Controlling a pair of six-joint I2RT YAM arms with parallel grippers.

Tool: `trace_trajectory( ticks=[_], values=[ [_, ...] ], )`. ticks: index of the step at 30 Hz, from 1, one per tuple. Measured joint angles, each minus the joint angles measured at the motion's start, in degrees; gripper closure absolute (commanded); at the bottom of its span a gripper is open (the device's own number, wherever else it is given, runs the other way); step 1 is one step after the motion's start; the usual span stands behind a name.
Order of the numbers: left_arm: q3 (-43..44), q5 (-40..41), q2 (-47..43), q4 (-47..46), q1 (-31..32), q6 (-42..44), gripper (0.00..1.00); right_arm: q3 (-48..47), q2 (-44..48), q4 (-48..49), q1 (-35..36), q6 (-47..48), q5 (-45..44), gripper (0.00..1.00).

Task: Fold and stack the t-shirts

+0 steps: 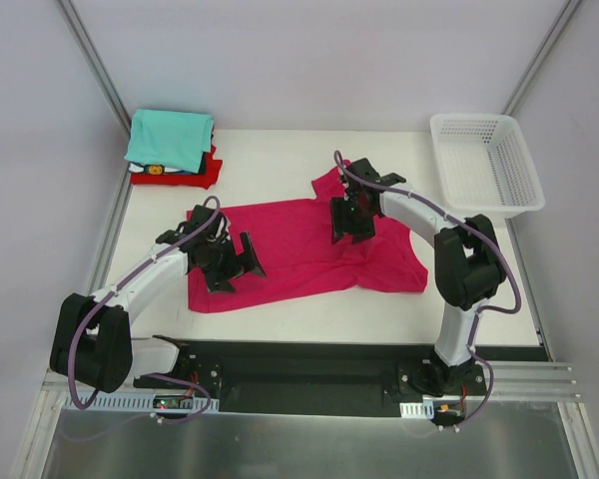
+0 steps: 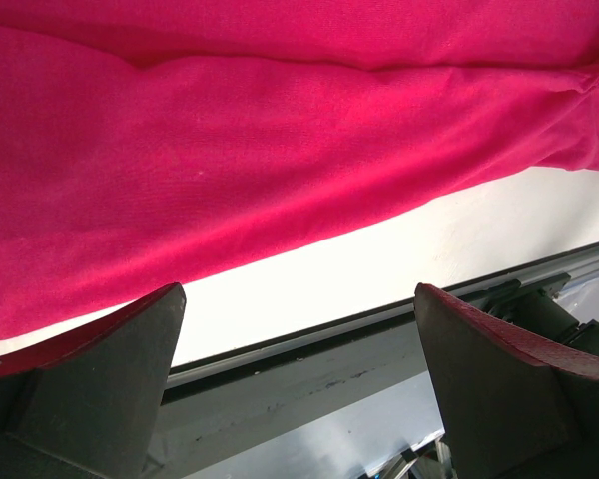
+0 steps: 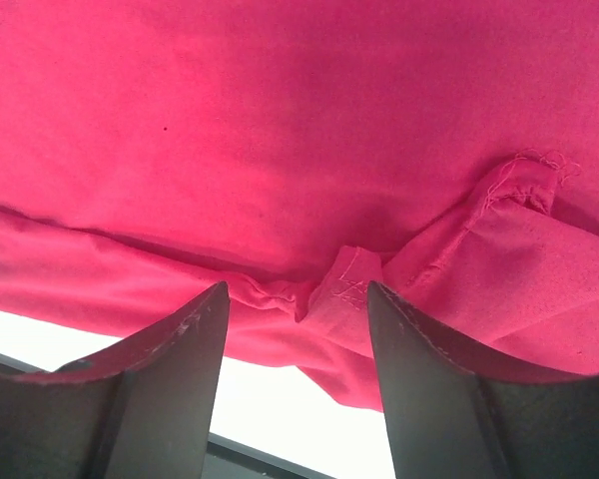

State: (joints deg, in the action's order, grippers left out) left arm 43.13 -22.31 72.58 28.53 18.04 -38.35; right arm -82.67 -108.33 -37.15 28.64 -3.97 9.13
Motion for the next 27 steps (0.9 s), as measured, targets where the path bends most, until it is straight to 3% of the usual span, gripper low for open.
trace_trajectory(
  ticks=[7,9,11,12,16,27],
  values=[
    [0.0,0.0,0.0,0.0,0.0,0.0,0.01,2.01,-0.09,-0.11,-0.83,0.5,-1.27,0.41],
    [0.0,0.0,0.0,0.0,0.0,0.0,0.01,2.86,-0.09,-0.02,-1.51,0.61,-1.33,0.46],
    [0.0,0.0,0.0,0.0,0.0,0.0,0.01,3.69,-0.09,-0.02,-2.47,0.81,-1.36,0.62],
    [0.0,0.0,0.0,-0.02,0.0,0.0,0.01,3.91,-0.09,-0.04,-2.82,1.2,-1.4,0.76],
    [0.0,0.0,0.0,0.0,0.0,0.0,0.01,4.17,-0.09,-0.02,-4.02,1.44,-1.38,0.97],
    [0.0,-0.04,0.0,-0.02,0.0,0.0,0.01,2.25,-0.92,-0.87,-3.58,1.51,-0.92,0.99]
  ],
)
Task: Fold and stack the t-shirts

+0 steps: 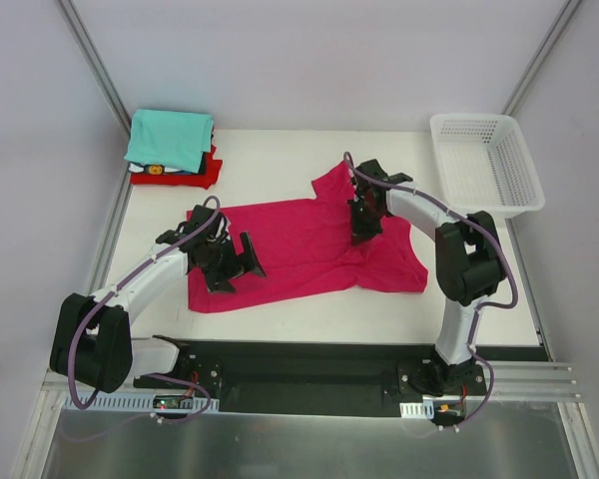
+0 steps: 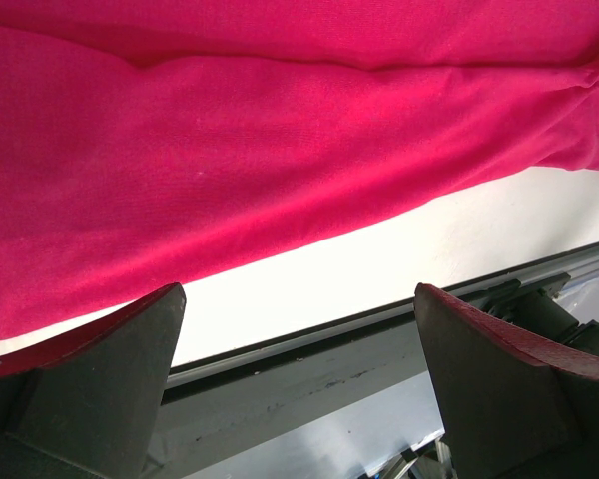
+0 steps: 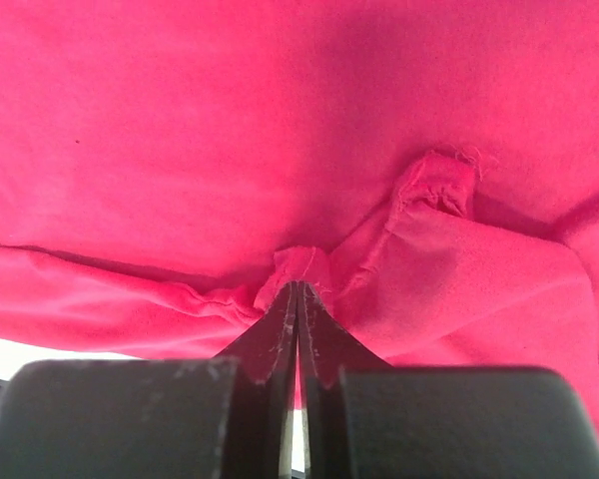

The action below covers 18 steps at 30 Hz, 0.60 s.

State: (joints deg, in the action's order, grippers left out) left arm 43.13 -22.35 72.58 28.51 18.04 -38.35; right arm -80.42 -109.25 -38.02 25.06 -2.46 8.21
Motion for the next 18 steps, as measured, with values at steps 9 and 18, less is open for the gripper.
trace_trajectory(
  ticks=[9,18],
  values=[
    [0.0,-0.02,0.0,0.02,0.0,0.0,0.01,-6.01,-2.82,-1.16,2.14,-0.09,0.39,0.99],
    [0.0,-0.04,0.0,0.07,0.0,0.02,0.01,-9.27,-4.46,-2.82,4.02,-0.17,0.7,0.6]
  ],
)
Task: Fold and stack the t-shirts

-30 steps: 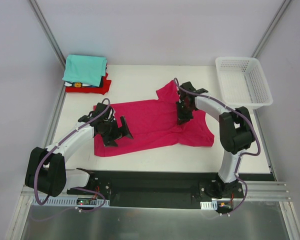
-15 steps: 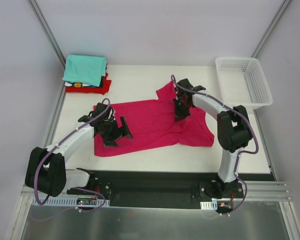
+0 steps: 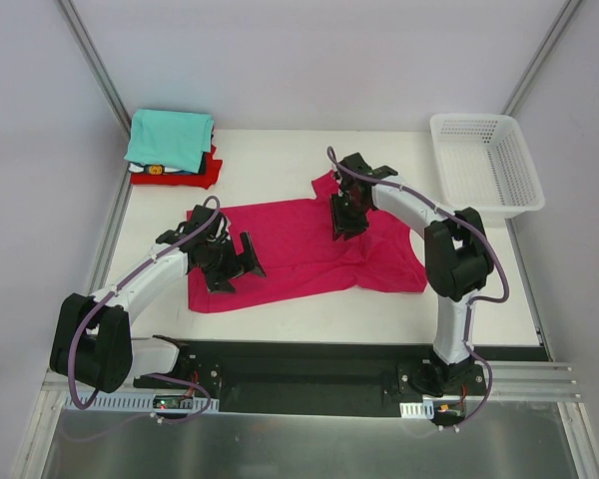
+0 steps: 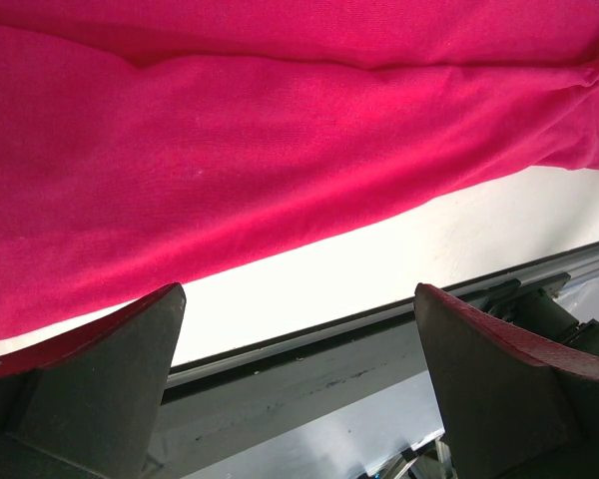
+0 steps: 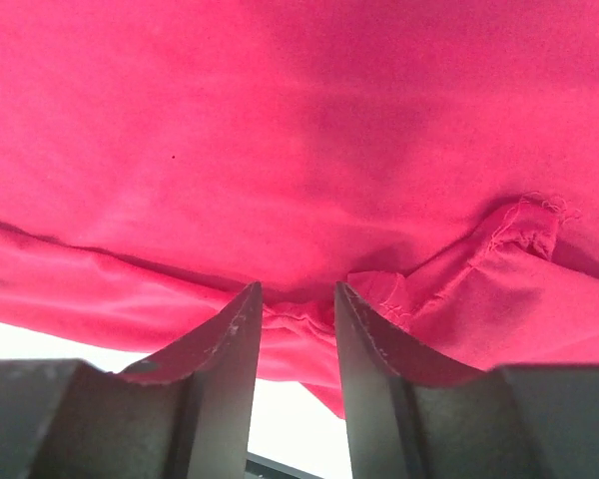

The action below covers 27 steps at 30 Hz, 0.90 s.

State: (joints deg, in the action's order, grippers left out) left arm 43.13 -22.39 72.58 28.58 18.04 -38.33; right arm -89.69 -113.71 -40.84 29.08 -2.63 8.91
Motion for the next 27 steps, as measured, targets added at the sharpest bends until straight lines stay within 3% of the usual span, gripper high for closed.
trace_trajectory(
  ticks=[27],
  values=[
    [0.0,0.0,0.0,0.04,0.0,0.0,0.01,4.31,0.2,-3.04,-0.57,0.79,-5.49,0.57]
  ],
)
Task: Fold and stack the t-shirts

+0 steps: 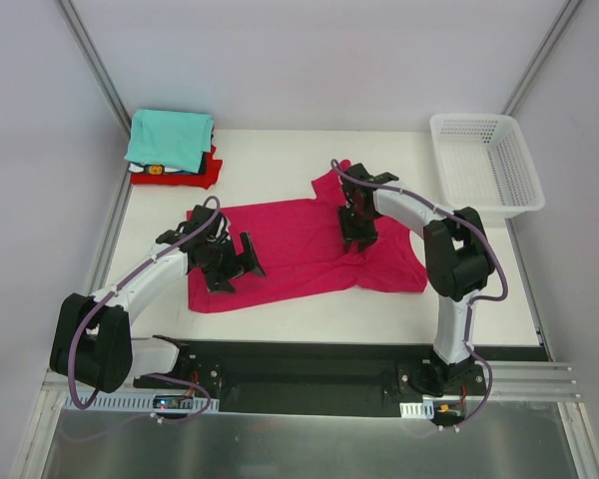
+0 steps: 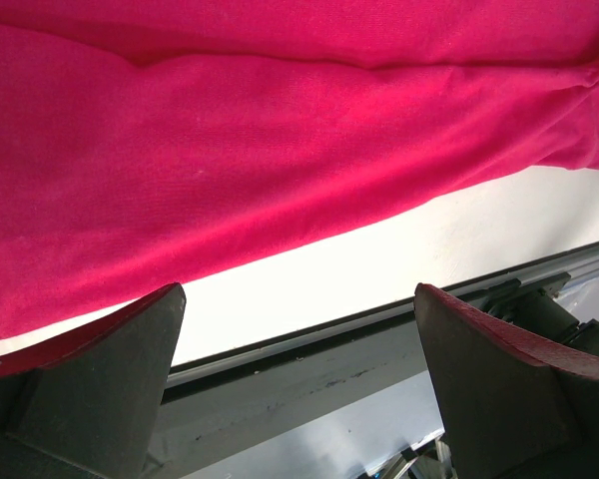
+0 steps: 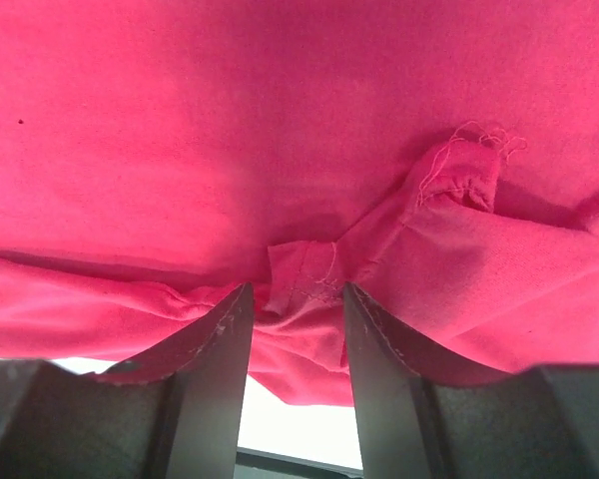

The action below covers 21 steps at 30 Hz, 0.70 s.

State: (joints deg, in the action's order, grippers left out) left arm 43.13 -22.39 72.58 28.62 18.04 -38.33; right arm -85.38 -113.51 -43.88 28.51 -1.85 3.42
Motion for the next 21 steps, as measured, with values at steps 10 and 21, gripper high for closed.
trace_trajectory(
  ticks=[10,21],
  values=[
    [0.0,0.0,0.0,0.0,0.0,0.0,0.01,1.22,0.0,-0.11,0.0,0.2,-1.05,0.89],
    [0.0,0.0,0.0,0.02,0.04,0.0,0.01,-2.93,0.0,-1.92,0.39,0.24,-1.03,0.9]
  ],
)
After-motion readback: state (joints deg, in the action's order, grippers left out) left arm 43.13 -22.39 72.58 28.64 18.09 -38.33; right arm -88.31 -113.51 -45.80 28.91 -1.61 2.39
